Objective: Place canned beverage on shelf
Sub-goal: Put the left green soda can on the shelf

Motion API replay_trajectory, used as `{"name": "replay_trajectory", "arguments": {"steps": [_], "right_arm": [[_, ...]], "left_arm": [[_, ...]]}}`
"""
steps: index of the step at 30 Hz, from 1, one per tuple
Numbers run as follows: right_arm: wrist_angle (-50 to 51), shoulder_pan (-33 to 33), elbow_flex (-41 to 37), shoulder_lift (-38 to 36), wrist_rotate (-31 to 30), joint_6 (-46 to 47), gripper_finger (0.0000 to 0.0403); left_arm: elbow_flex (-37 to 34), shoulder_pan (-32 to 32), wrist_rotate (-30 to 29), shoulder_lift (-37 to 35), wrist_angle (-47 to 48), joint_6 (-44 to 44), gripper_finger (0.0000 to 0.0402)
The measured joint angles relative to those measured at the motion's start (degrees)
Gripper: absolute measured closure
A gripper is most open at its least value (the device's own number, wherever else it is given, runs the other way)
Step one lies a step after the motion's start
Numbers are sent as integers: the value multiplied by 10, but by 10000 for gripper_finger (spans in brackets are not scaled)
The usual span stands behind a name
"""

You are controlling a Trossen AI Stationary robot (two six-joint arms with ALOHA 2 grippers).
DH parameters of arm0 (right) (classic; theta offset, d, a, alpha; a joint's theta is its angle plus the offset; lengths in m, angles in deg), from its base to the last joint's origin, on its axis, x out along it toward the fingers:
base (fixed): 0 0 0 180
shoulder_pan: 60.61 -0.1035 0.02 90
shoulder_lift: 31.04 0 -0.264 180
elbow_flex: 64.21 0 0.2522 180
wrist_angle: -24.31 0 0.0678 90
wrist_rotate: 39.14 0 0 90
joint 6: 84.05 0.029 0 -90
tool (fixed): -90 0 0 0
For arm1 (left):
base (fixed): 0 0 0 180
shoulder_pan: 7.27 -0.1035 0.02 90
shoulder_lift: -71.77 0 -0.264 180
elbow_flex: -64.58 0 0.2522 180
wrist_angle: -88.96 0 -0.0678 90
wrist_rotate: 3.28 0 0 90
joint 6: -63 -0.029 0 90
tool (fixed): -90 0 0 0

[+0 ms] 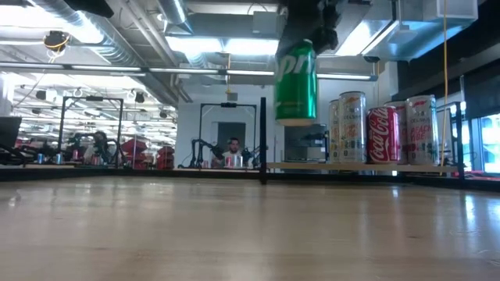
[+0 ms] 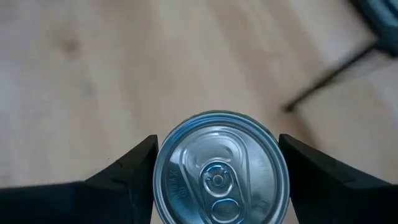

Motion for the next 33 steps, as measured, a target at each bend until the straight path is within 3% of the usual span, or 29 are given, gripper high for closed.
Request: {"name": "replay_trajectory", "arguments": {"steps": [6, 19, 33], "right_arm": [[11, 93, -1, -33, -4, -34, 149], [-15, 269, -25, -27, 14, -97, 149], [-100, 341, -105, -27, 53, -116, 149]], "left_arm": [[0, 0, 0, 0, 0, 0, 13], [0, 0, 0, 0, -3, 0, 13], [0, 0, -2, 0, -3, 14, 13]]}}
